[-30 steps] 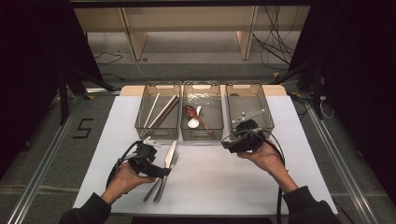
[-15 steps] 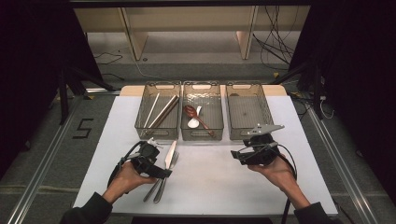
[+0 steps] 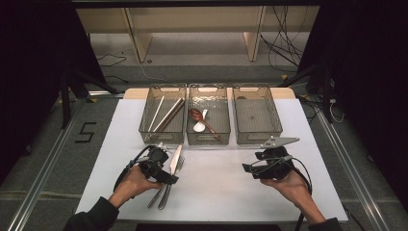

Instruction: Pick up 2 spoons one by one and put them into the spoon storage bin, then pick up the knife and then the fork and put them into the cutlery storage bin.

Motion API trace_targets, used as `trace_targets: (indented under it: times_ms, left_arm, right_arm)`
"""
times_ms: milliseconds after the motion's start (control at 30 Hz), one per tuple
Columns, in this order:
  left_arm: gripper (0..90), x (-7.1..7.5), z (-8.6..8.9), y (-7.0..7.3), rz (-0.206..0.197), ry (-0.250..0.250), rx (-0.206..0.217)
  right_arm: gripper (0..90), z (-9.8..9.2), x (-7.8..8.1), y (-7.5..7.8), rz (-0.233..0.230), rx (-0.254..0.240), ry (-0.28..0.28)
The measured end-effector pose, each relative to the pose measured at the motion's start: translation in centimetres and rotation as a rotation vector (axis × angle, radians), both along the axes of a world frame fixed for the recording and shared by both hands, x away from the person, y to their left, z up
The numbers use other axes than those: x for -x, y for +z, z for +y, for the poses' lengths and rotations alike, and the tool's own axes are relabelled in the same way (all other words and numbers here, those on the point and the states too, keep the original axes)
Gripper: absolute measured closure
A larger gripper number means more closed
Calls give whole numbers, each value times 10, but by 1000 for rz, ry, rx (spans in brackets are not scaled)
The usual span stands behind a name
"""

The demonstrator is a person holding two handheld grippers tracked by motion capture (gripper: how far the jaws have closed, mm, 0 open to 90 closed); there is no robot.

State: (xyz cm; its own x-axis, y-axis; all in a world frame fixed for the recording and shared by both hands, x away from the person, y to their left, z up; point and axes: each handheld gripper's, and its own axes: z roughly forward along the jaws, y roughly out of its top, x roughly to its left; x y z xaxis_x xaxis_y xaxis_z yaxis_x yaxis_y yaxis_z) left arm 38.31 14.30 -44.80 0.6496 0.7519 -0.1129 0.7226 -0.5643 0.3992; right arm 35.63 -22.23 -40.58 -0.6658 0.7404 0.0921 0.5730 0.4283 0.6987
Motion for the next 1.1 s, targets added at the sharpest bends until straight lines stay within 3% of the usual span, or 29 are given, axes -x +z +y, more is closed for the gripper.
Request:
trace_targets:
  times_ms: [300,600,1100]
  left_arm:
    - [239,-5,-12,-6,22,-25,-69]
    - [253,-9,-13,-7,30,-17,-68]
    - [328,-12,-17,-13,51,-44,-112]
  right_arm:
    - [338,0,4,-3,14,8,14]
    - [338,-1,5,-2,8,9,14]
    - [338,-2,5,-1,8,11,17]
